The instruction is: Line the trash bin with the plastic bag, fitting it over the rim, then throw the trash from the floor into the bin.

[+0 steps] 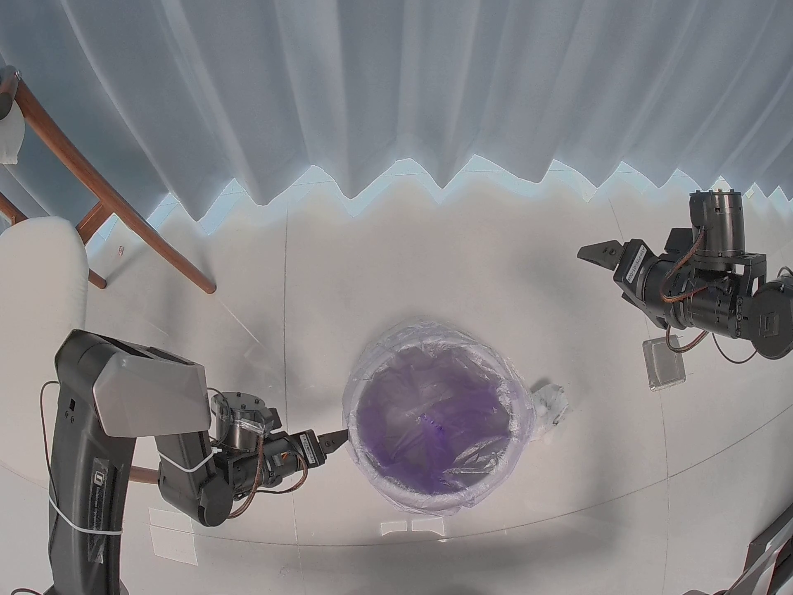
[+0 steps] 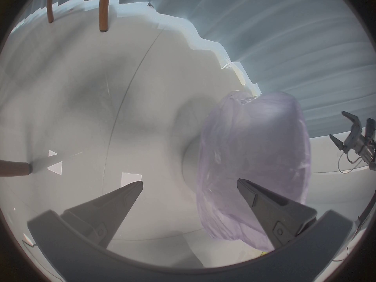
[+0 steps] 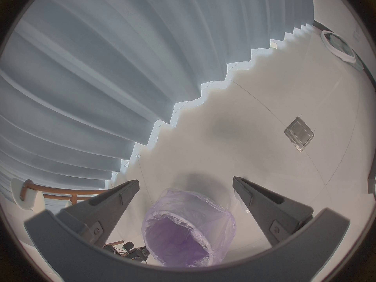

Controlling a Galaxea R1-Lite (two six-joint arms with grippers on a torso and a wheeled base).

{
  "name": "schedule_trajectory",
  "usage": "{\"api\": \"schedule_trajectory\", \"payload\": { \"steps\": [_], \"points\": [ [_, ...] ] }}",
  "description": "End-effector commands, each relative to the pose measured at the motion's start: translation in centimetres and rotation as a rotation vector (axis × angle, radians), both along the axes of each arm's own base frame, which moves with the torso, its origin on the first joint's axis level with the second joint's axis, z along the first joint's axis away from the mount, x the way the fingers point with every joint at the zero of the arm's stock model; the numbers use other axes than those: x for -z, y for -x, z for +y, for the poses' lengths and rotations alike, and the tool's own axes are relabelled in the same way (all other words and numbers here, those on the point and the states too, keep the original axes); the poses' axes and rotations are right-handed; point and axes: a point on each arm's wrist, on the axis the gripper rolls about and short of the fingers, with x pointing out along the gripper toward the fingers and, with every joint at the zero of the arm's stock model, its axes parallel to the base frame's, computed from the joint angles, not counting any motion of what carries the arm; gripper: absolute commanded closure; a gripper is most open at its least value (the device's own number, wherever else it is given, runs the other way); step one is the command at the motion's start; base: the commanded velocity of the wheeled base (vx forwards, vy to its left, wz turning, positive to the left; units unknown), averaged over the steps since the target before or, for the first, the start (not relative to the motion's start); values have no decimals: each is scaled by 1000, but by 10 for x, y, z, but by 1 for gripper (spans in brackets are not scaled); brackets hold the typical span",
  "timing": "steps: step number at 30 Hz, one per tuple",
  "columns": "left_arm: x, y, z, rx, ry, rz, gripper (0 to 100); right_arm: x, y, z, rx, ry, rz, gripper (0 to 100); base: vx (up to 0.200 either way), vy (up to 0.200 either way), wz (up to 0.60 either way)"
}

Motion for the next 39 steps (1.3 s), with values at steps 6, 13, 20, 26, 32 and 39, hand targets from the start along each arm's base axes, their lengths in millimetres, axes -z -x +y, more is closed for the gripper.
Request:
{"api": "schedule_trajectory", "payload": {
  "steps": [6,13,20,26,32,39],
  "points": [
    [-10,-47,-19,-45,-32,-6,0,-4,3,-1,0,-4,-12,0,0,0,0],
    [-20,-69,-35,-27,-41,10,0,-4,3,-1,-1,-2,-12,0,0,0,0],
    [-11,-80,-33,-55,-134,41,0,-4,2,-1,-1,-1,-11,0,0,0,0],
    [-10,-73,-30,-55,-142,61,0,-2,2,0,0,-2,-6,0,0,0,0],
    [-59,-37,1,-104,-96,-8,0,1,1,0,1,0,6,0,0,0,0],
    [-84,9,18,-105,88,-139,100,9,3,2,-7,5,32,0,0,0,0]
  ]
}}
